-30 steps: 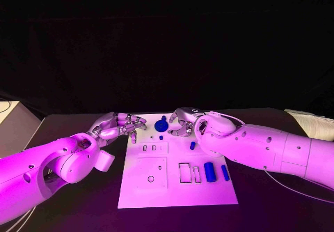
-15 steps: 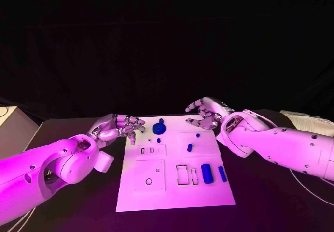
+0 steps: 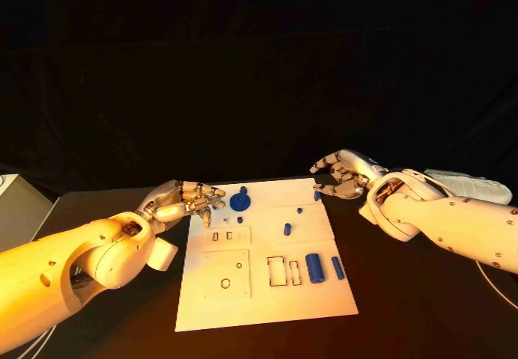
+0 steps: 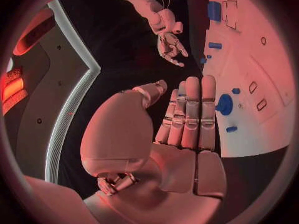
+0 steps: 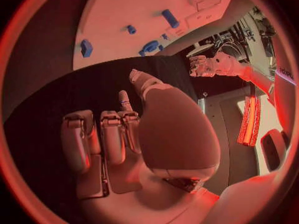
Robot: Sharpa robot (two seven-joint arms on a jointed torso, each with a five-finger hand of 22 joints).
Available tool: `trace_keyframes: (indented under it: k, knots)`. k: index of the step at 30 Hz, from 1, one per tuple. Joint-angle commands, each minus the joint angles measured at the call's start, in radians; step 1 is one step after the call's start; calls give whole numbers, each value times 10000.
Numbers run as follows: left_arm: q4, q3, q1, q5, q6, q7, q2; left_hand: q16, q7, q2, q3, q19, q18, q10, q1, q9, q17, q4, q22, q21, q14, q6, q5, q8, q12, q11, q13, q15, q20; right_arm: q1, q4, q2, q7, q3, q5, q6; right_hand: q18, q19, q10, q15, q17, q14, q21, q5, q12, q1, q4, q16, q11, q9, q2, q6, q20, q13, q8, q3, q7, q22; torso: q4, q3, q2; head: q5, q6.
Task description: Assemble the parts on the task board
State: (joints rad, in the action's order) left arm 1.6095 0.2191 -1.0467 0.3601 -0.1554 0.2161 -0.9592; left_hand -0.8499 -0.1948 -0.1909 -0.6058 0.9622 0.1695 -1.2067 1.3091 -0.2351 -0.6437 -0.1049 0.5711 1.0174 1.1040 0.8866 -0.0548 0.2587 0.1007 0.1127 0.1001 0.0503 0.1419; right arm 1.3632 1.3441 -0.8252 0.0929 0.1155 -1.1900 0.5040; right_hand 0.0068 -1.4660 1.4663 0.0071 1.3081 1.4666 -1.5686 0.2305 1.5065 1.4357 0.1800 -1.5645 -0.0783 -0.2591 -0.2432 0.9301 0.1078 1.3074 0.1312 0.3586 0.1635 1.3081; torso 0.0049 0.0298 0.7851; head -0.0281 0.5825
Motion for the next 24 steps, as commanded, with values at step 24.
trace_keyframes:
  k: [24]
  knots:
    - [-31, 8, 27, 32, 141, 102, 38, 4, 58, 40, 19, -83, 159, 20, 27, -14, -12, 65, 12, 50, -30, 33, 4, 17, 25, 20, 23, -66, 8, -171, -1793, 879, -1107, 25, -831, -1540, -68, -1048, 186, 86, 2627, 1042, -22, -5, -84, 121, 5, -63, -116, 158, -75, -524, 102, 1793, -197, -335, 97, 2627, 72, -19, 24, -24, 201]
